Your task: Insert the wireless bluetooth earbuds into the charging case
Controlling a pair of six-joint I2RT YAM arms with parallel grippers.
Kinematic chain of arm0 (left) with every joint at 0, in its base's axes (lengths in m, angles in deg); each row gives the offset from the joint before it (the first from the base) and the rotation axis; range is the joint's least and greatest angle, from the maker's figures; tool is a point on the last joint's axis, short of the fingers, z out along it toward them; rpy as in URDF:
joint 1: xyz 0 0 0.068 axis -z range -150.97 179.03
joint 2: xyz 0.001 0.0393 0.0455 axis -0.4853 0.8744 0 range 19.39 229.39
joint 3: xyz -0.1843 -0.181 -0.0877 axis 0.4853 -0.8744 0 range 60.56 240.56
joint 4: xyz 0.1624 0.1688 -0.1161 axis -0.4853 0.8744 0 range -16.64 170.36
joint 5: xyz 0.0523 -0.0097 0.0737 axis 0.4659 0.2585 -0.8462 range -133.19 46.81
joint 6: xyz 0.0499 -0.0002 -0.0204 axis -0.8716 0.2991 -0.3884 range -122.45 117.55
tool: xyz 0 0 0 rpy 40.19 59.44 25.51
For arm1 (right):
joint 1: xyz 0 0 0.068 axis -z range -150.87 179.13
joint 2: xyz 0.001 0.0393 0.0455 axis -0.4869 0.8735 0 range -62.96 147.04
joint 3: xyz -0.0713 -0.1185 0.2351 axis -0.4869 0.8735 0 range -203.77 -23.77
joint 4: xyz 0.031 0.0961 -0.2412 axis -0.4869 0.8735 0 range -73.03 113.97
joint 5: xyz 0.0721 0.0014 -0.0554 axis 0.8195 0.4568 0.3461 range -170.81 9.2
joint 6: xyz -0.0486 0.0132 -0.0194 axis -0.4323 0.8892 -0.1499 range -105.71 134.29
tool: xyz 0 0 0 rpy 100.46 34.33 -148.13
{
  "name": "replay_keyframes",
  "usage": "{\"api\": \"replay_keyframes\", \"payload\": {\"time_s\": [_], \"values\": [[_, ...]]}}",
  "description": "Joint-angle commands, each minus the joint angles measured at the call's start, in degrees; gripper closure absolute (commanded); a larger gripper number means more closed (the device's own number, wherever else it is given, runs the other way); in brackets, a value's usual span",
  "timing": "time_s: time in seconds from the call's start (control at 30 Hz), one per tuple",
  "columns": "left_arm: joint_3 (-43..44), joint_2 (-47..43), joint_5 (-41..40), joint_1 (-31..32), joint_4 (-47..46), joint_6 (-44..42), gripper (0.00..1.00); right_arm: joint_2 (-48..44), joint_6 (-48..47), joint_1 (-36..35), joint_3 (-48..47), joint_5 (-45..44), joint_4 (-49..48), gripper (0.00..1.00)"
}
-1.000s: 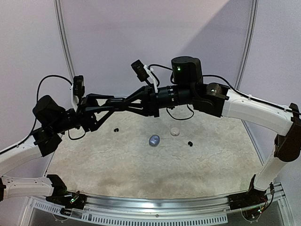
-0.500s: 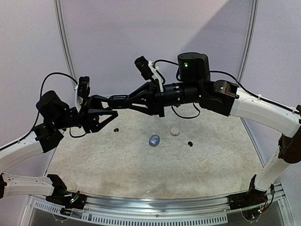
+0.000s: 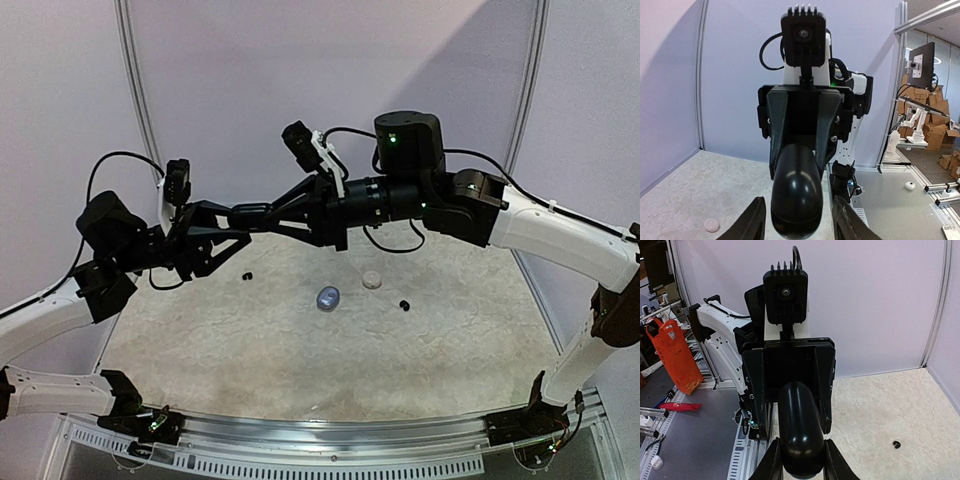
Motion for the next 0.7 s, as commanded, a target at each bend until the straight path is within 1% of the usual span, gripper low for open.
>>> {"api": "replay_keyframes", "payload": {"time_s": [0.0, 0.07, 0.13, 0.2, 0.27, 0.33, 0.37, 0.4, 0.43, 0.47, 0.5, 0.57, 0.67], "values": [[0.65, -0.26, 0.88, 1.1, -1.66, 0.74, 0.55, 0.64, -0.47, -0.5, -1.55, -1.63, 0.25, 1.0], [0.49, -0.38, 0.98, 1.32, -1.78, 0.74, 0.61, 0.64, -0.47, -0.75, -1.49, -1.77, 0.03, 1.0], [0.32, -0.47, 1.01, 1.39, -1.85, 0.74, 0.7, 0.64, -0.47, -0.84, -1.5, -1.98, 0.02, 1.0], [0.29, -0.47, 0.98, 1.42, -1.97, 0.74, 0.83, 0.77, -0.47, -0.9, -1.5, -2.14, -0.01, 1.0], [0.29, -0.48, 0.91, 1.43, -2.02, 0.74, 0.98, 0.81, -0.42, -0.97, -1.46, -2.36, 0.1, 1.0], [0.22, -0.52, 0.5, 1.42, -1.83, 0.87, 1.0, 0.9, -0.33, -1.0, -1.42, -3.07, 0.34, 1.0], [0.13, -0.57, 0.35, 1.42, -1.65, 0.78, 1.0, 0.97, -0.17, -0.97, -1.37, -3.95, 0.55, 0.95], [0.05, -0.73, 0.13, 1.42, -1.25, 0.38, 1.0, 0.94, 0.2, -1.0, -1.33, -5.18, 0.75, 0.83], [0.03, -0.84, 0.22, 1.42, -0.74, -0.5, 1.0, 0.91, 0.47, -0.97, -1.33, -6.21, 0.98, 0.68], [-0.05, -1.09, 0.35, 1.46, 0.19, -1.79, 1.0, 0.97, 0.78, -0.96, -1.41, -7.28, 1.16, 0.59], [0.01, -1.19, 0.55, 1.5, 1.16, -3.6, 1.0, 1.2, 1.1, -0.99, -1.62, -8.24, 1.34, 0.54], [0.15, -1.37, 1.05, 1.51, 2.49, -6.84, 1.0, 1.83, 1.52, -0.95, -2.5, -9.3, 2.24, 0.5], [0.59, -1.3, 2.34, 1.64, 3.13, -9.96, 1.0, 3.46, 1.64, -0.94, -4.67, -10.19, 3.98, 0.5]]}}
